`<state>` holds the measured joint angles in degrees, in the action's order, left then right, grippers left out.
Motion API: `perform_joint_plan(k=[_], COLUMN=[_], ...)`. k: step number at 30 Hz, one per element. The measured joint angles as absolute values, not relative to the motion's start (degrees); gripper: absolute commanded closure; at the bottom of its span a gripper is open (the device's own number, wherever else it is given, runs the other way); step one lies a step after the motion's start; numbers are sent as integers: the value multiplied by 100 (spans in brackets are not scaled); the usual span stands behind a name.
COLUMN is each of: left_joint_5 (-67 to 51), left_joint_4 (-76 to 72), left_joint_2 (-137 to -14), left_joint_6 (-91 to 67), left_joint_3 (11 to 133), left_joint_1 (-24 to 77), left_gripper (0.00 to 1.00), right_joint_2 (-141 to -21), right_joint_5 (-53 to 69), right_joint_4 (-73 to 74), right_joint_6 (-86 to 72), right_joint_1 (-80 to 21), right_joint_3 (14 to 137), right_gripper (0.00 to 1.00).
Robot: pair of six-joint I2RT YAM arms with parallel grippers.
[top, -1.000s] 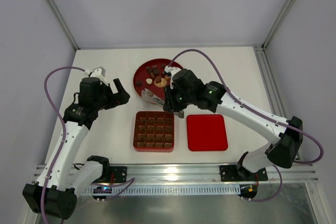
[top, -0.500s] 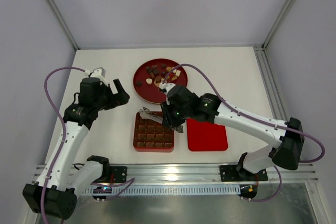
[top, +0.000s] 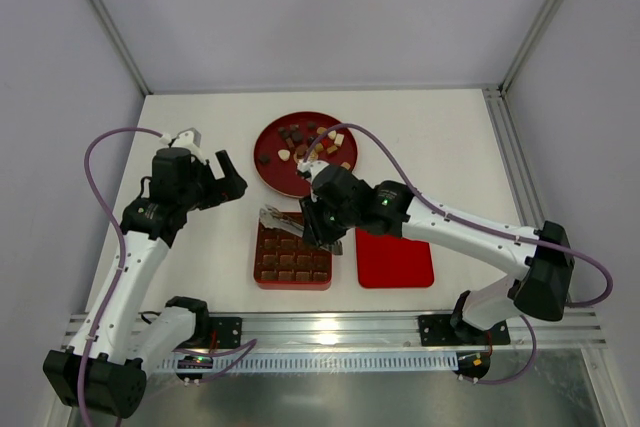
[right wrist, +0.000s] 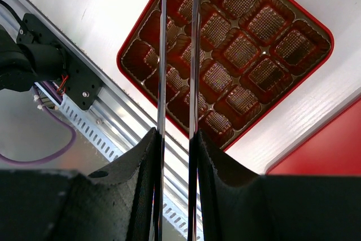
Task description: Pack the chocolate
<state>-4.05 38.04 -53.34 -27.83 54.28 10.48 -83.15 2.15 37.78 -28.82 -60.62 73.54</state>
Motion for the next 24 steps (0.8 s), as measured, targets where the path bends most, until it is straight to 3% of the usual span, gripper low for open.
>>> perform_joint_plan(k=[24], left_joint_5=[-408], left_joint_4=[3804], left_joint_2=[-5334], left_joint_6=[-2783], left_joint_3=[5428], left_joint_1=[1048], left_gripper=[0], right_joint_2=[-8495], right_joint_5=[99], right_joint_4=[3625], right_joint_6=[-2888], right_joint_1=[-6093], right_joint_3=[7244], right_gripper=[69])
